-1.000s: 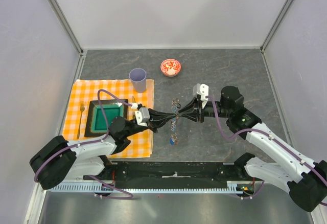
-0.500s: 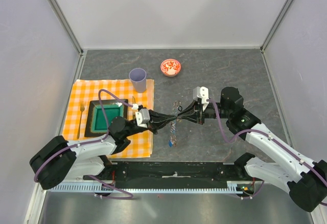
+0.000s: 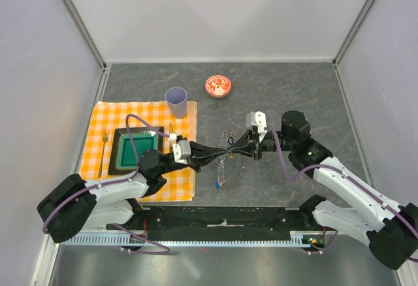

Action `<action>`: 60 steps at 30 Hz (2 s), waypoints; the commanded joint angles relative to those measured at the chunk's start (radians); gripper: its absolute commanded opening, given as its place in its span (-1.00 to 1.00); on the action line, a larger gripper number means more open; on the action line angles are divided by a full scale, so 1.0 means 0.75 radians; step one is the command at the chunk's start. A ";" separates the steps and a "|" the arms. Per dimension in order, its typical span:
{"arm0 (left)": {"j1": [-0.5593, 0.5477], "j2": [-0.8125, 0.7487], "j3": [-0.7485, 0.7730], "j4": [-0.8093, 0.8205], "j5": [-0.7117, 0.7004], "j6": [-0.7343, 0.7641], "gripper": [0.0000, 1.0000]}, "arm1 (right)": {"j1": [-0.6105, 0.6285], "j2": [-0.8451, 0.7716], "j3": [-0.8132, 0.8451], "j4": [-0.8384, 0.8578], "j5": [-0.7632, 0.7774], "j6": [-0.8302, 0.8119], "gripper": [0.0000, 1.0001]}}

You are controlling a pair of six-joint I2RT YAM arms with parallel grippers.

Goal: Put the keys on the keyring

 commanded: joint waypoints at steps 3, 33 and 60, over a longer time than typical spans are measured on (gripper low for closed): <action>0.001 -0.039 0.025 0.161 0.001 0.054 -0.96 | -0.003 -0.001 0.002 0.031 -0.022 -0.015 -1.00; -0.005 -0.213 -0.059 -0.391 -0.212 0.457 -0.16 | 0.435 0.512 0.910 -1.372 1.263 -0.493 -1.00; -0.019 0.008 0.194 -0.544 0.158 0.322 -0.31 | 0.460 0.330 0.665 -1.076 0.956 -0.608 -1.00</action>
